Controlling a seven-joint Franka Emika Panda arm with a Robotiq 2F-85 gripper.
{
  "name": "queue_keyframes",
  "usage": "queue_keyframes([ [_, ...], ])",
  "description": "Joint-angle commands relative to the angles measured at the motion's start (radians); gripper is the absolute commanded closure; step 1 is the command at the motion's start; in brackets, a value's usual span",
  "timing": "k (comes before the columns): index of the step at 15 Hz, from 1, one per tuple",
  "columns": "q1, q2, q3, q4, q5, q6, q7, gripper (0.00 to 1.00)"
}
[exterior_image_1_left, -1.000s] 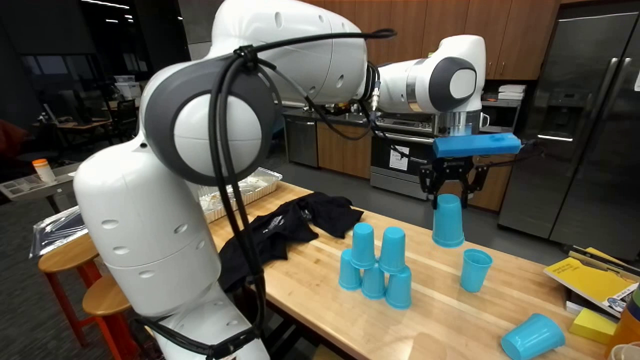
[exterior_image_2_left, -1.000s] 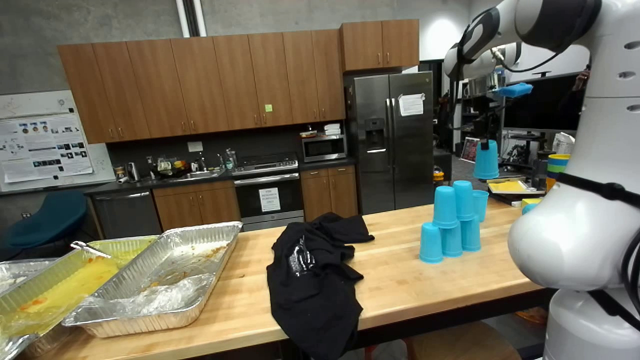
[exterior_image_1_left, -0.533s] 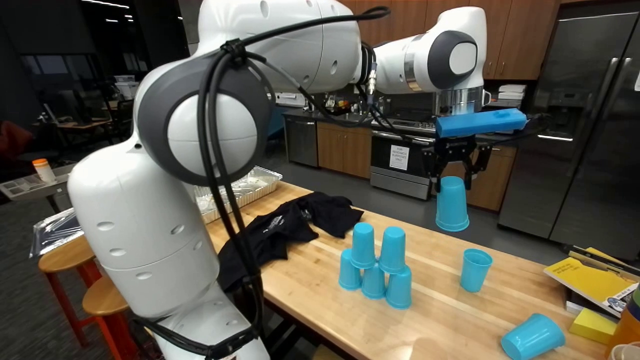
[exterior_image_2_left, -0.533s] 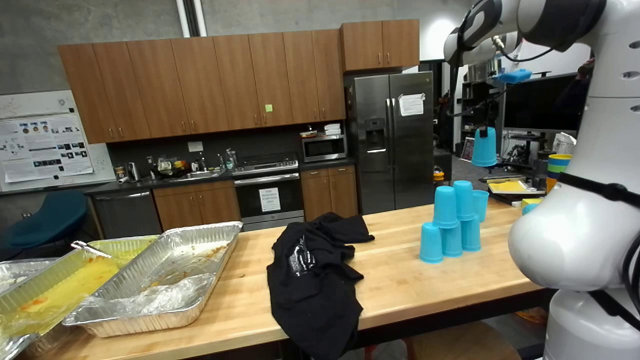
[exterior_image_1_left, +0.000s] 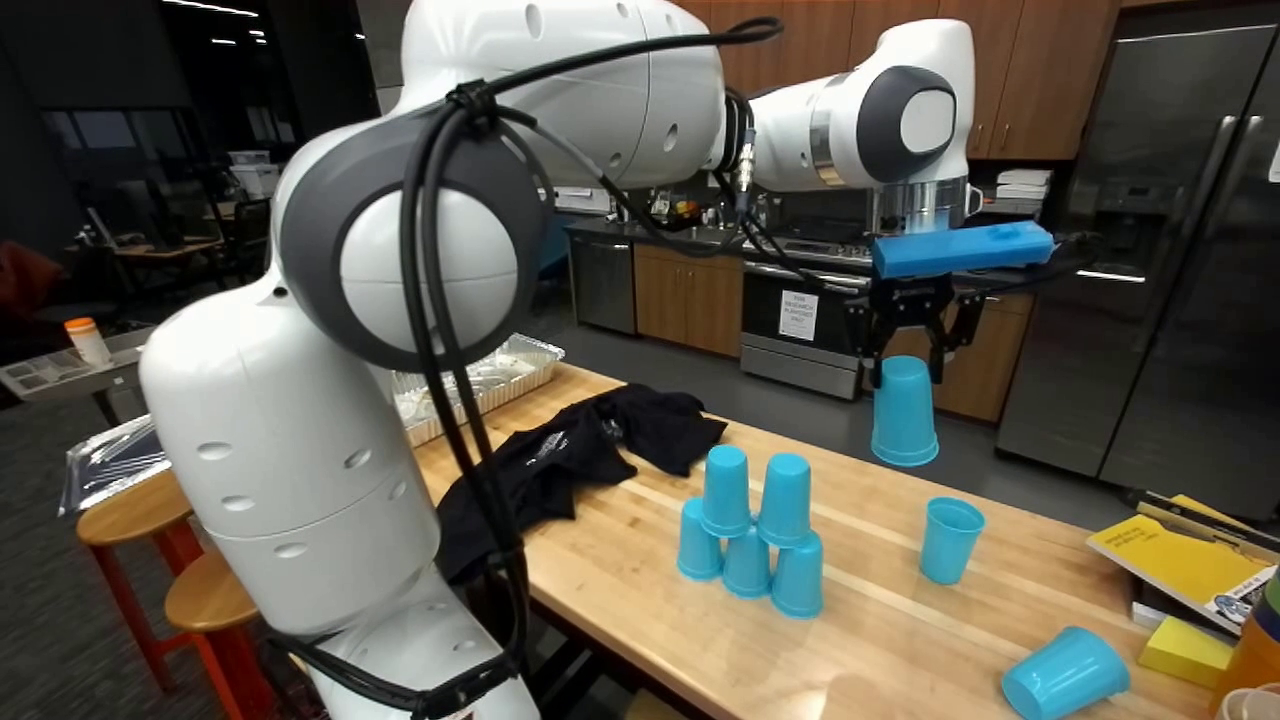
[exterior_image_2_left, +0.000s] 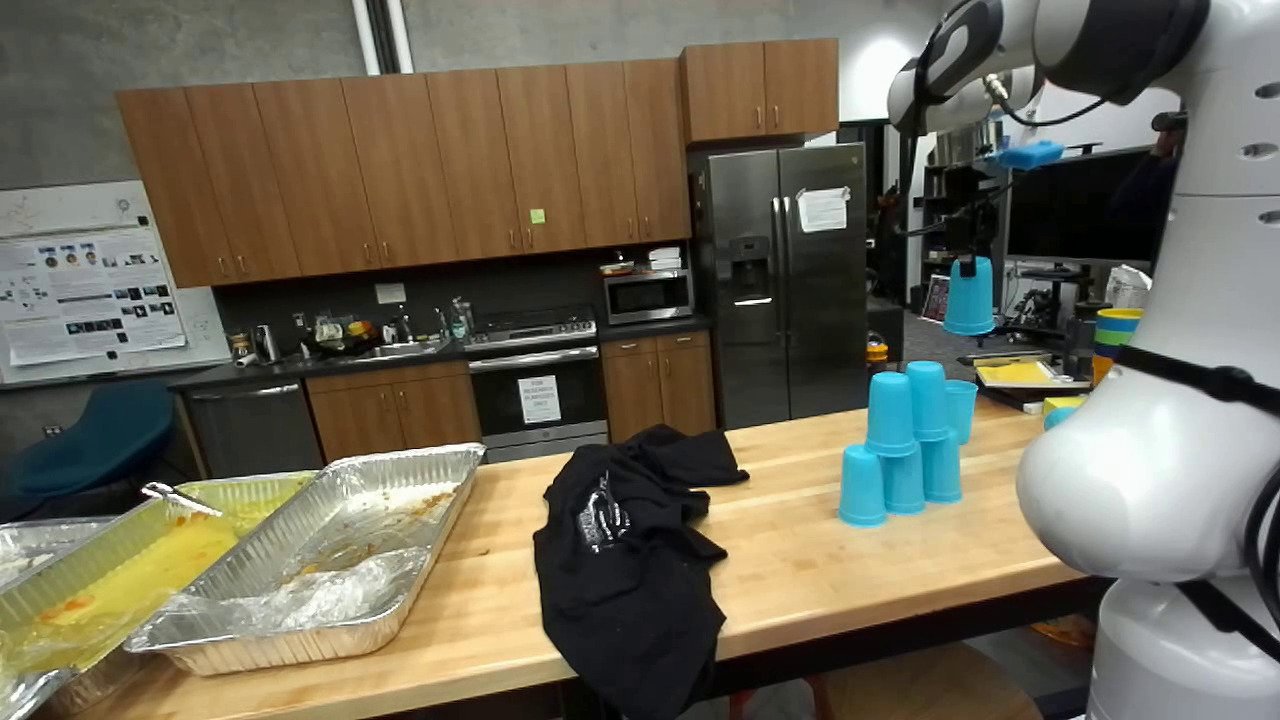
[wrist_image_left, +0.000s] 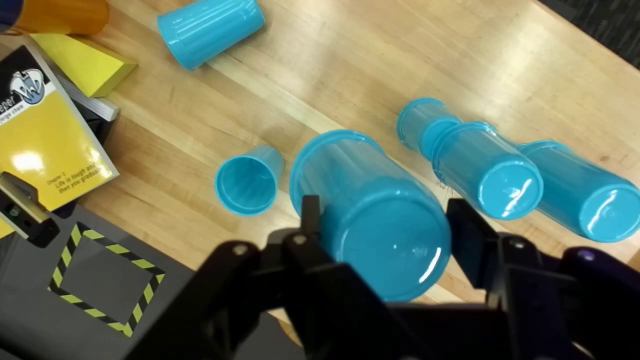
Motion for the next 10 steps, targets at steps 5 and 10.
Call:
queue_keyframes([
  [5, 0.002, -0.011, -0.011, -0.054, 0.167, 0.089, 0.173, 0.62],
  [10, -0.001, -0.005, -0.010, -0.048, 0.207, 0.119, 0.435, 0.62],
])
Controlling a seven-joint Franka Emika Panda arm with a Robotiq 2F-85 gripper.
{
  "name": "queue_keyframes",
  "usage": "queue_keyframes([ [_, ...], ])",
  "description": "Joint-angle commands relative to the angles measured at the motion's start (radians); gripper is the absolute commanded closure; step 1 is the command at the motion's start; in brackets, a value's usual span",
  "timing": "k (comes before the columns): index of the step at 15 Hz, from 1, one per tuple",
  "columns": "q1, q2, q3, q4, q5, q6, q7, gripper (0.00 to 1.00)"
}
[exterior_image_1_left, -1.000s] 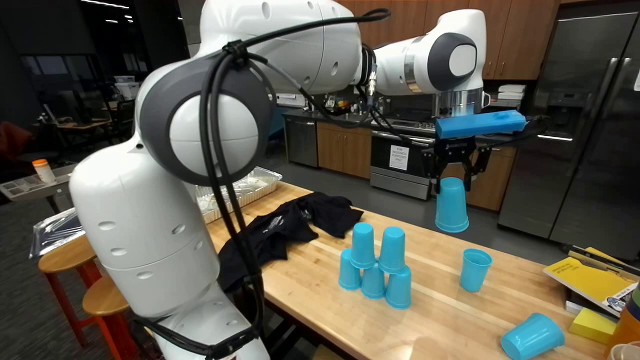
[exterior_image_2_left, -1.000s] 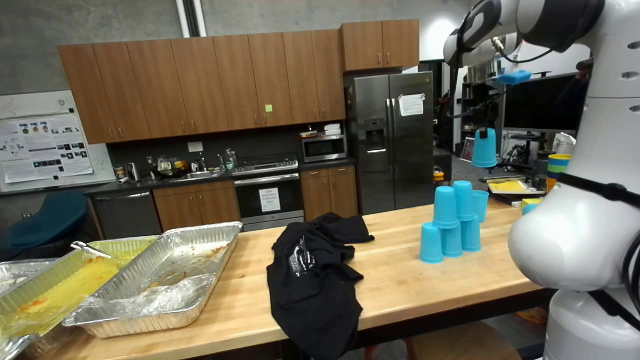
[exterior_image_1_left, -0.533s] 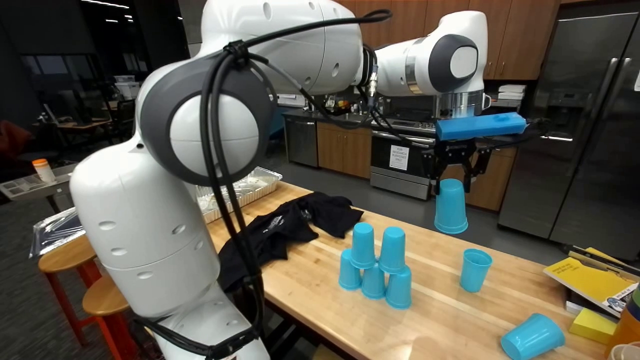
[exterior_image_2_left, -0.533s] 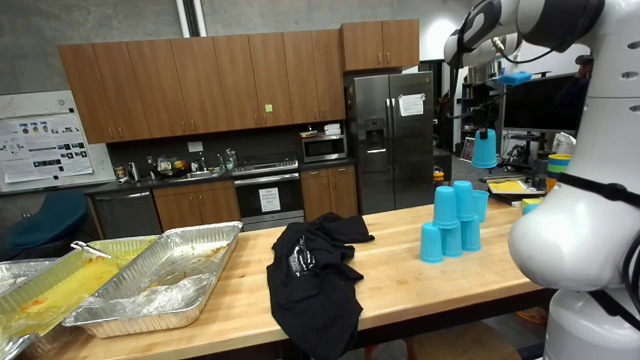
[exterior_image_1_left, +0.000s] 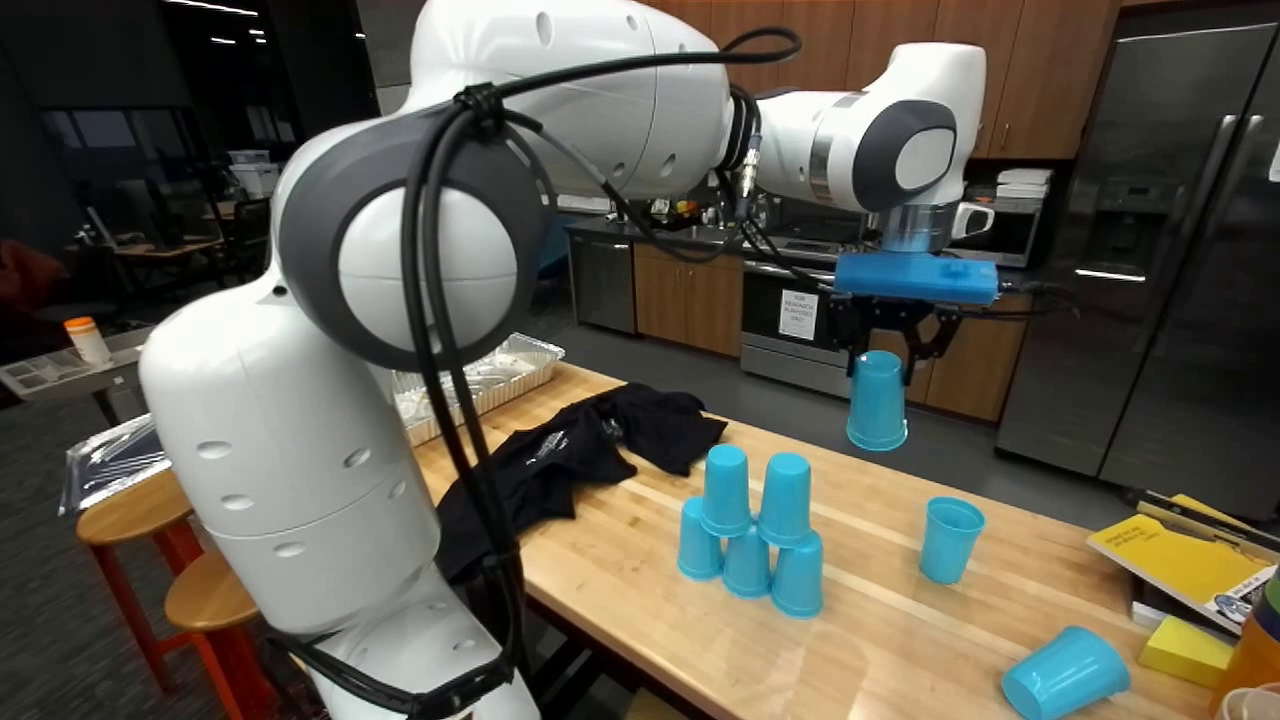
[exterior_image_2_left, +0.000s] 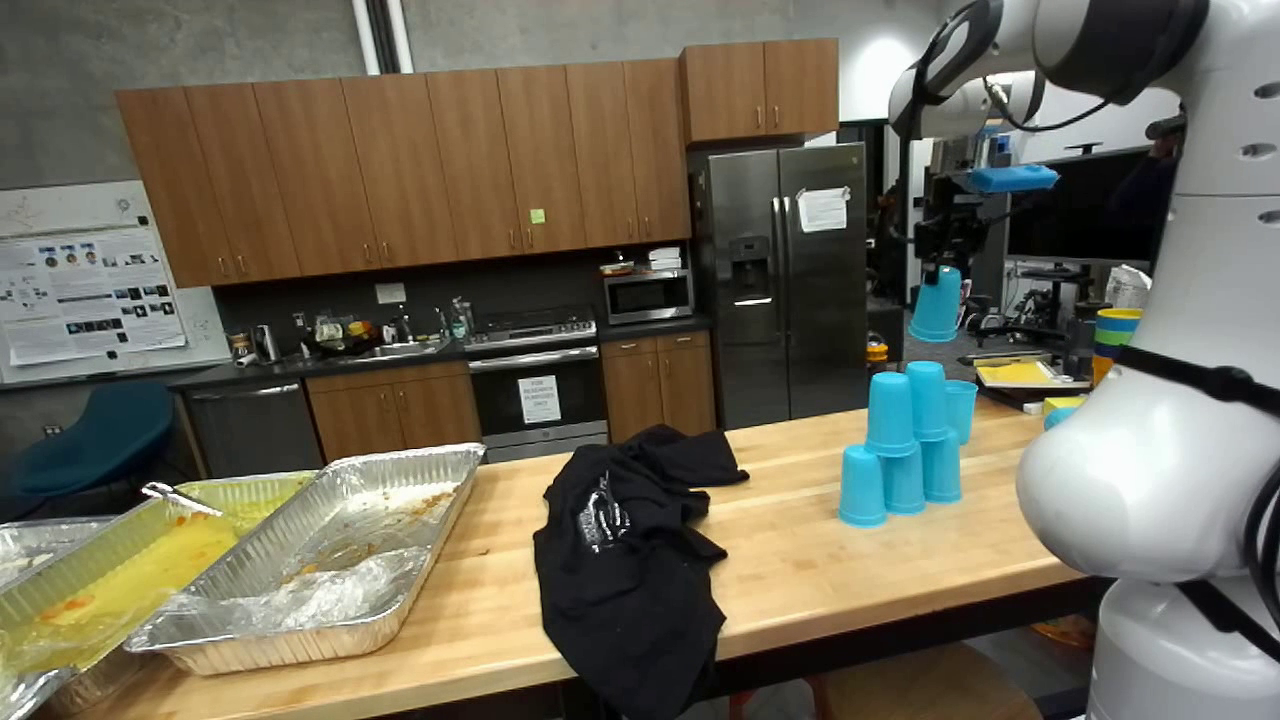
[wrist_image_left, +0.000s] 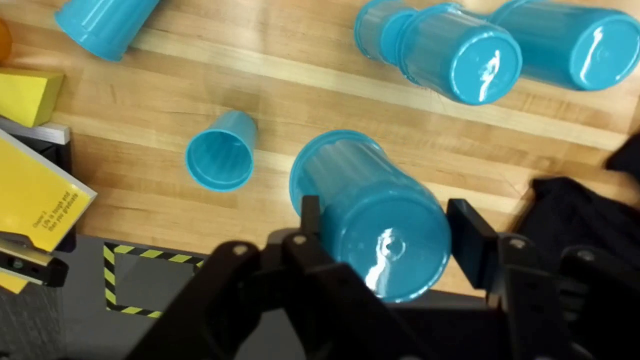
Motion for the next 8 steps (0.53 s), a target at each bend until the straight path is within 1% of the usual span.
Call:
queue_keyframes([
  [1, 0.000, -0.005, -0.005, 0.002, 0.026, 0.035, 0.183, 0.62],
  [3, -0.001, -0.004, -0.002, 0.002, 0.022, 0.067, 0.291, 0.62],
  [5, 0.000, -0.025, 0.001, -0.004, 0.011, 0.069, 0.378, 0.62],
  [6, 0.002, 0.000, -0.003, 0.005, 0.007, 0.058, 0.308, 0.62],
  [7, 0.002, 0.000, -0.003, 0.006, 0.006, 0.058, 0.317, 0.37],
  [8, 0.002, 0.000, -0.003, 0.005, 0.006, 0.058, 0.317, 0.37],
])
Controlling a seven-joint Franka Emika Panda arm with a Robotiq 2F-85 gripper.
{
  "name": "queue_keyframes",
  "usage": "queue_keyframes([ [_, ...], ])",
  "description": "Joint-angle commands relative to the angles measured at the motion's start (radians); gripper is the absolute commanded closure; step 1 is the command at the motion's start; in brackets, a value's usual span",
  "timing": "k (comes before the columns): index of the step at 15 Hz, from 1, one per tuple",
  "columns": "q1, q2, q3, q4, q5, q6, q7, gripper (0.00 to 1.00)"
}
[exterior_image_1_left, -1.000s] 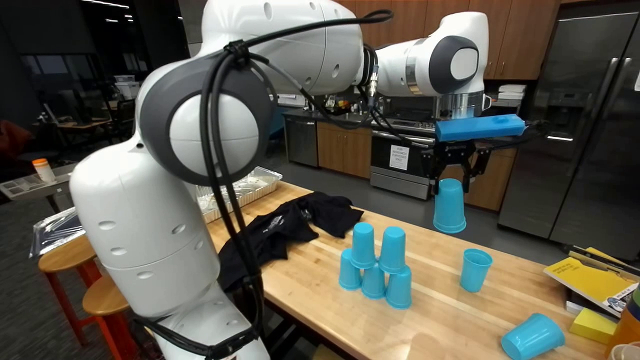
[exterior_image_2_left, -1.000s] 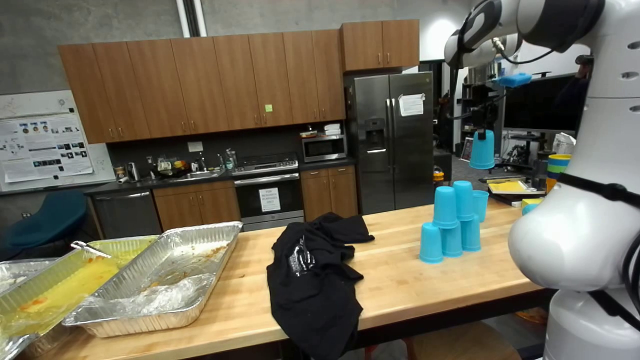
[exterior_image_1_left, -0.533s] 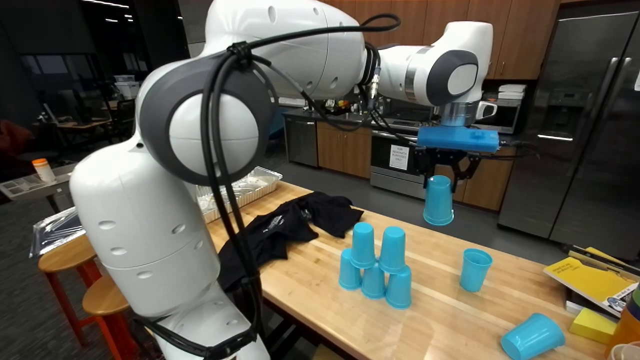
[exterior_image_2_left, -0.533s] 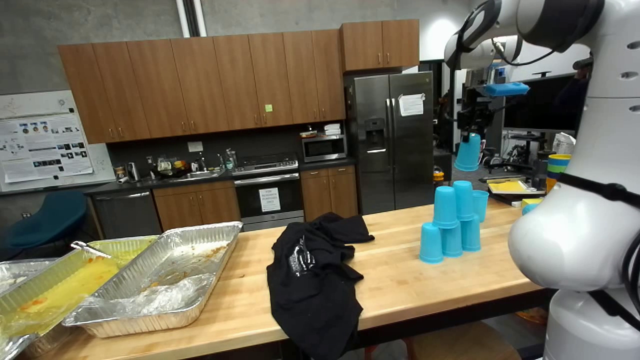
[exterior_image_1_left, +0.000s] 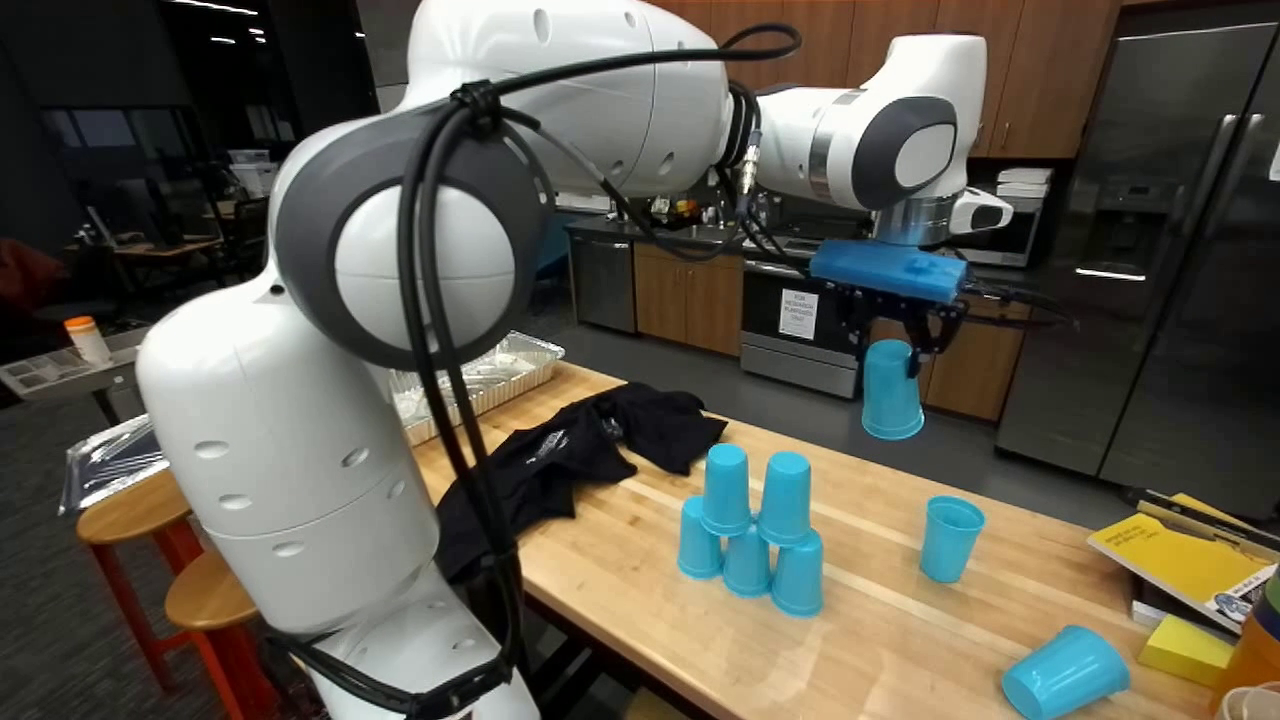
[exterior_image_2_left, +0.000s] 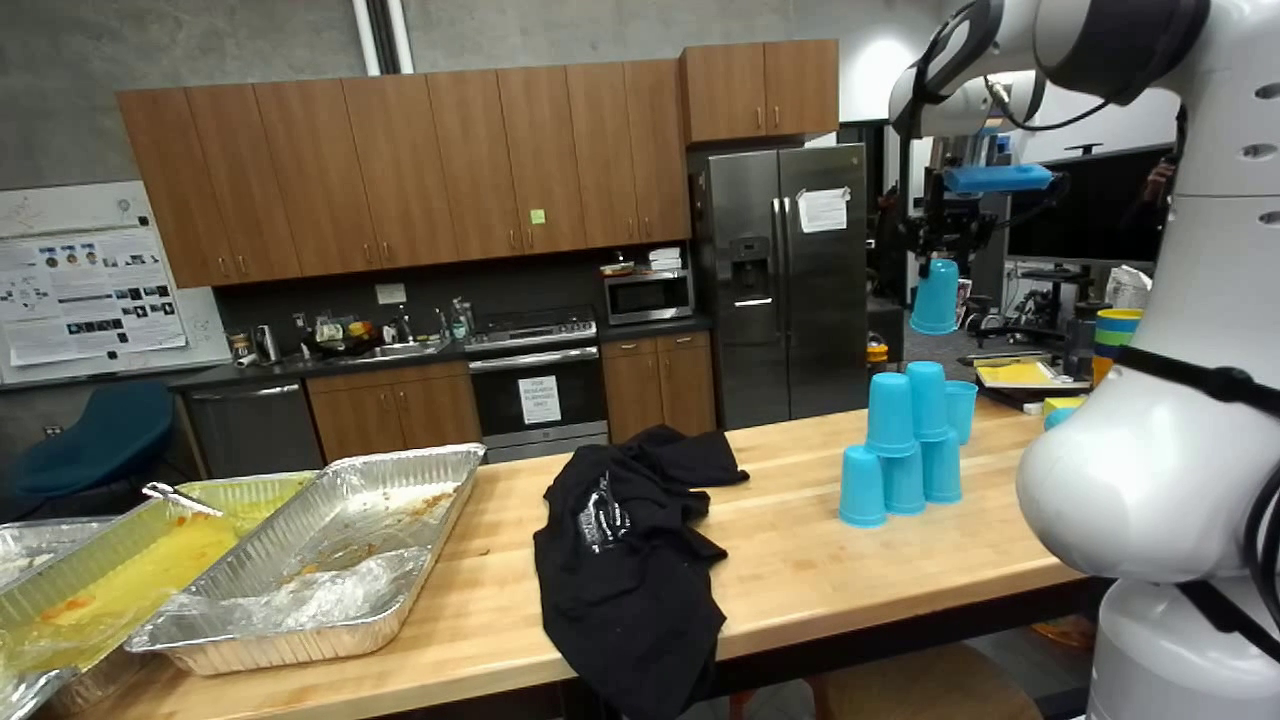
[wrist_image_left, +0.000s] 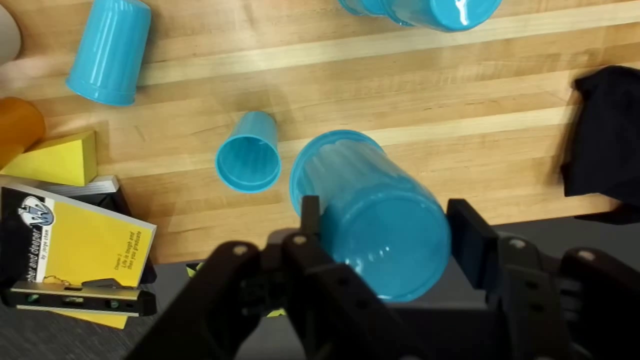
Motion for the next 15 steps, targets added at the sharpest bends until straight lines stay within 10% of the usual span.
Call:
queue_keyframes([
  [1, 0.002, 0.003, -0.003, 0.004, 0.000, -0.004, -0.001, 0.37],
  [4, 0.002, 0.006, -0.003, 0.004, 0.000, -0.004, -0.001, 0.37],
  [5, 0.003, 0.007, -0.005, 0.007, 0.009, -0.017, -0.027, 0.62],
  [12, 0.008, 0.038, -0.003, 0.035, 0.033, -0.158, -0.253, 0.62],
  [13, 0.007, 0.024, -0.001, 0.007, 0.023, -0.122, -0.213, 0.37],
  [15, 0.006, 0.029, -0.001, 0.009, 0.023, -0.133, -0.232, 0.37],
])
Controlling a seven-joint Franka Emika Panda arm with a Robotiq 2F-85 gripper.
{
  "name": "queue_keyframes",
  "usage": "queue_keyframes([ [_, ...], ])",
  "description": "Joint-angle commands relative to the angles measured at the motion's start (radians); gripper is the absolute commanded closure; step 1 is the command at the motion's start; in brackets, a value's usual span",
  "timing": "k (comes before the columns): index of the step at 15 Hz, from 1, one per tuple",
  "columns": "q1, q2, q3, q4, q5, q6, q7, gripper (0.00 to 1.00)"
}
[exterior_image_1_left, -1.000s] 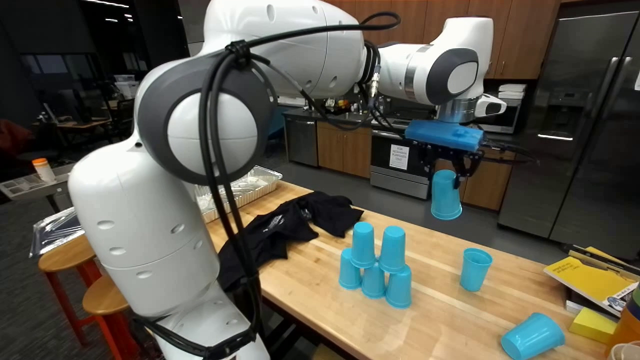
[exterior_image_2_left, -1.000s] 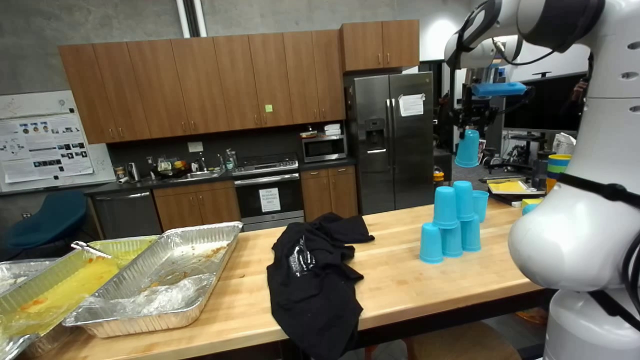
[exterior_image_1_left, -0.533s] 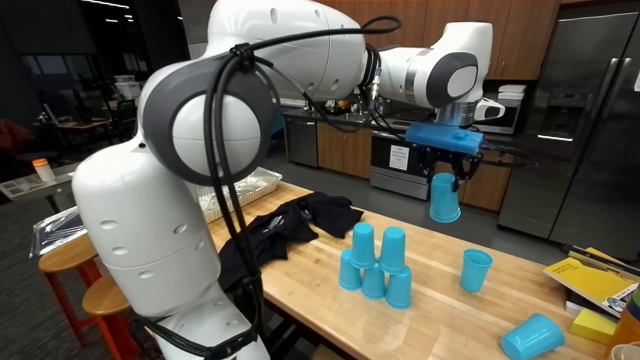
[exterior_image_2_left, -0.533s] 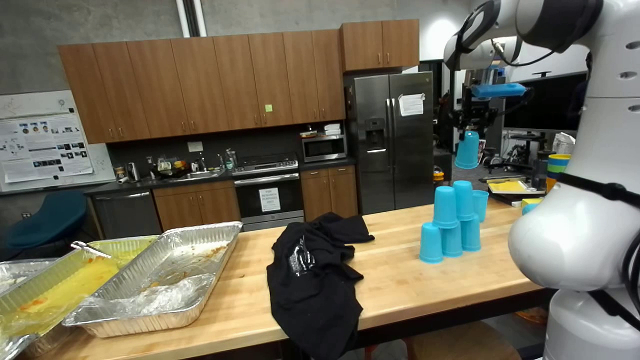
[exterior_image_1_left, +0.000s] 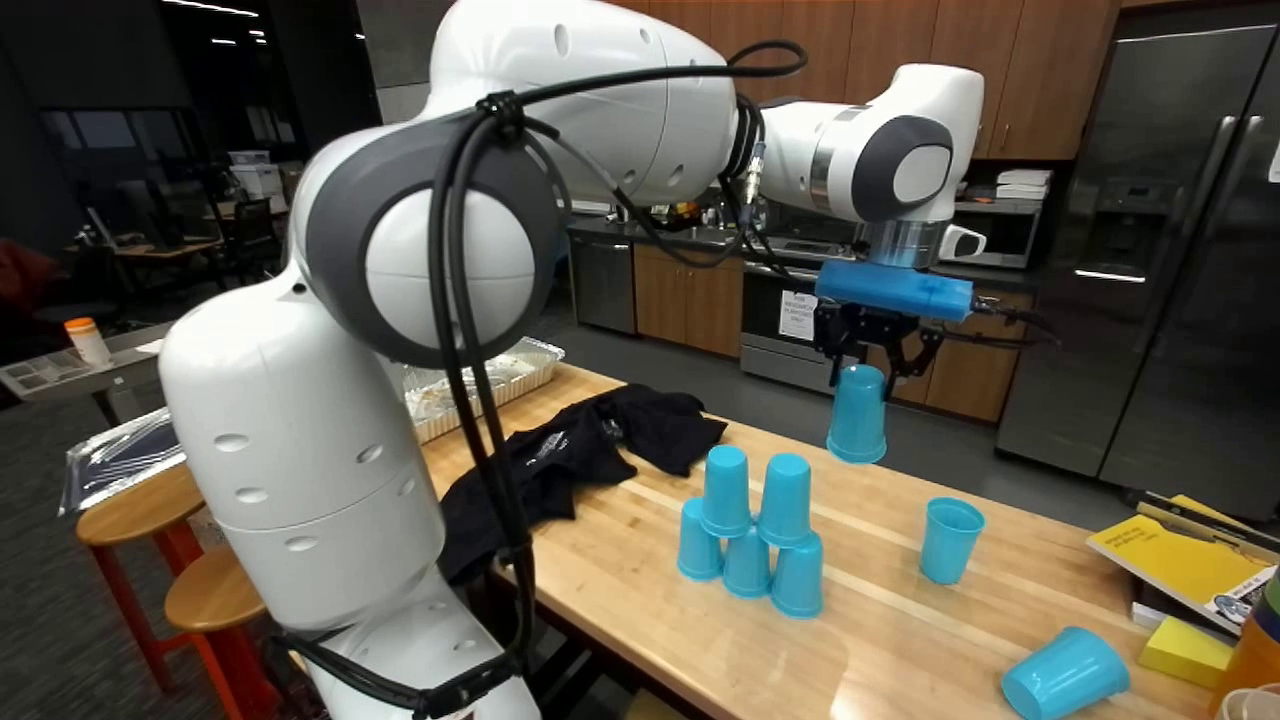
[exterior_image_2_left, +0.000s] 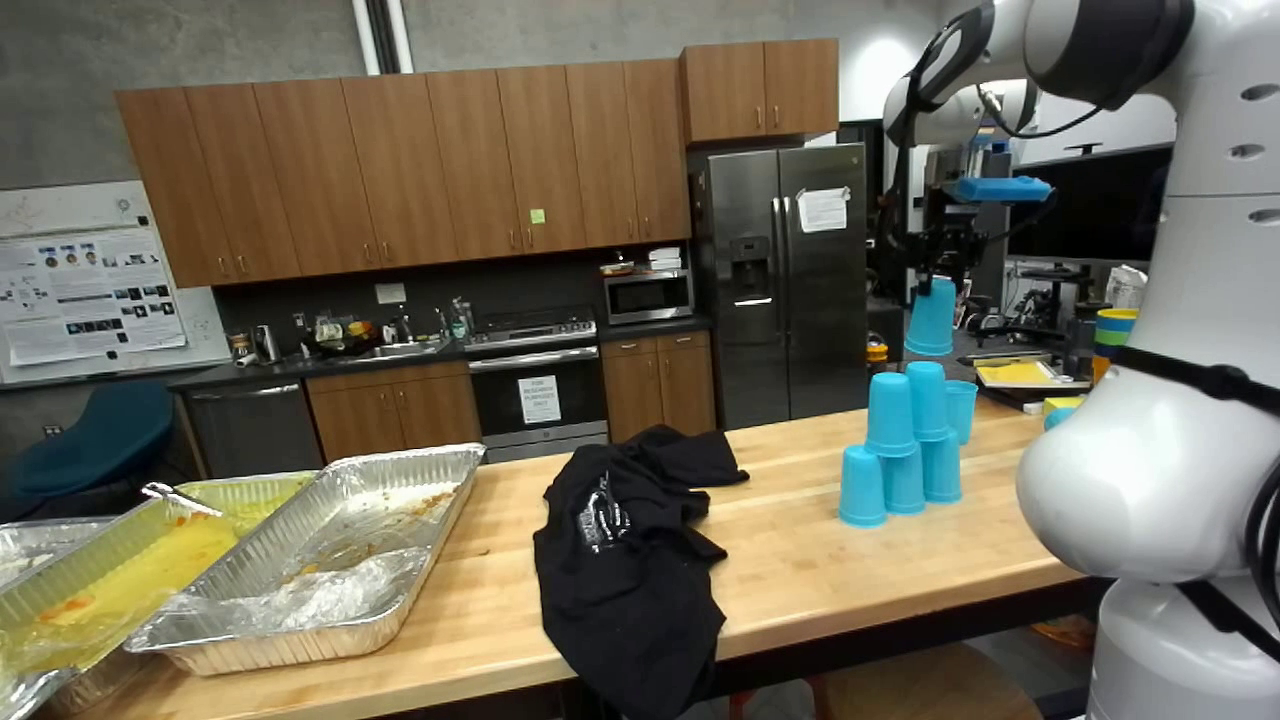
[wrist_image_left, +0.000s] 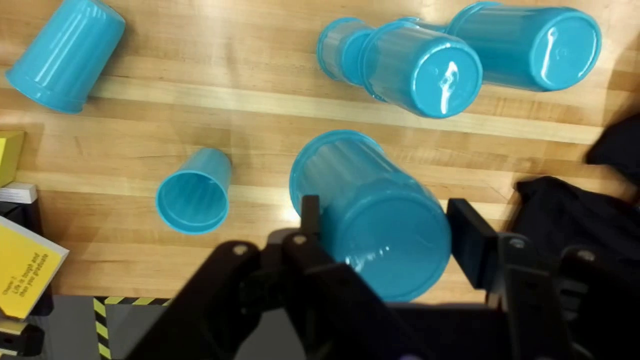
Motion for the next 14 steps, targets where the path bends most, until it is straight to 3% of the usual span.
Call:
queue_keyframes([
  [1, 0.002, 0.004, -0.002, 0.005, 0.000, -0.005, -0.003, 0.37],
  [7, 0.001, 0.008, -0.002, 0.011, 0.000, -0.010, -0.005, 0.37],
  [8, 0.002, 0.002, -0.001, 0.004, 0.008, -0.018, -0.003, 0.62],
  [14, 0.007, -0.032, 0.002, 0.026, 0.008, -0.087, -0.070, 0.62],
])
